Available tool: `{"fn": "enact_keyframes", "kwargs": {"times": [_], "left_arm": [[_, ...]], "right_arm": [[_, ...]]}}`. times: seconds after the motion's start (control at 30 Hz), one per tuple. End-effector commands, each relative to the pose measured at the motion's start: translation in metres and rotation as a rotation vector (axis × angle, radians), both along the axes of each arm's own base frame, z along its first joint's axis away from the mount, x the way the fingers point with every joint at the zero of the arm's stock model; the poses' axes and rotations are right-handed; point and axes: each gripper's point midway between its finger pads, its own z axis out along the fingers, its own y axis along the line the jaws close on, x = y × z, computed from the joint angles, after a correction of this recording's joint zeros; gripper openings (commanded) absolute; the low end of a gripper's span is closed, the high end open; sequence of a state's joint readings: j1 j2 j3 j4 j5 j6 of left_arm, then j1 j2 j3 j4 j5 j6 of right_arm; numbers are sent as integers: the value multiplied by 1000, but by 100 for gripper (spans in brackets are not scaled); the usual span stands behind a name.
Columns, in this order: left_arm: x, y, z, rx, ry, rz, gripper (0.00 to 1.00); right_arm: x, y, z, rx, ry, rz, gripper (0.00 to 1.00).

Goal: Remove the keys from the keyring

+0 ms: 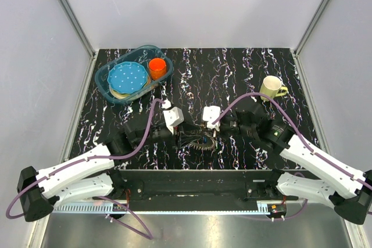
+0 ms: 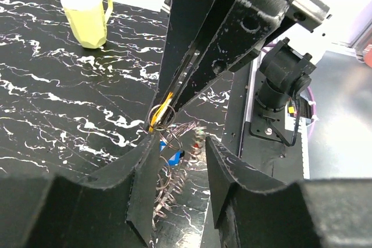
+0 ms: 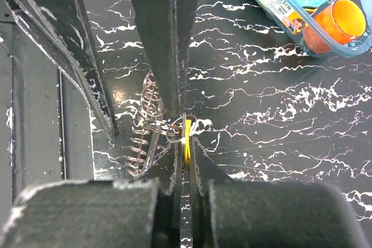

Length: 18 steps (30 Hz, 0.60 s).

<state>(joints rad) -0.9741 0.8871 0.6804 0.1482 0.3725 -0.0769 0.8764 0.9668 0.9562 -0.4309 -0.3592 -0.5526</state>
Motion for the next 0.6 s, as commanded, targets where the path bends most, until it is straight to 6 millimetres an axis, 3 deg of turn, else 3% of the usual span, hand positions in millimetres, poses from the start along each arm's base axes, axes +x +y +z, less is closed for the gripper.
{"fn": "enact_keyframes", "kwargs": {"times": [0.0,0.57], "left_arm": [[11,0,23,-33,-57,71,40],[25,3,16,-52,-47,167,35]], "right_arm": [[10,8,43,107,-52,-39,0],[8,11,50,127,-14,-42,0]]}}
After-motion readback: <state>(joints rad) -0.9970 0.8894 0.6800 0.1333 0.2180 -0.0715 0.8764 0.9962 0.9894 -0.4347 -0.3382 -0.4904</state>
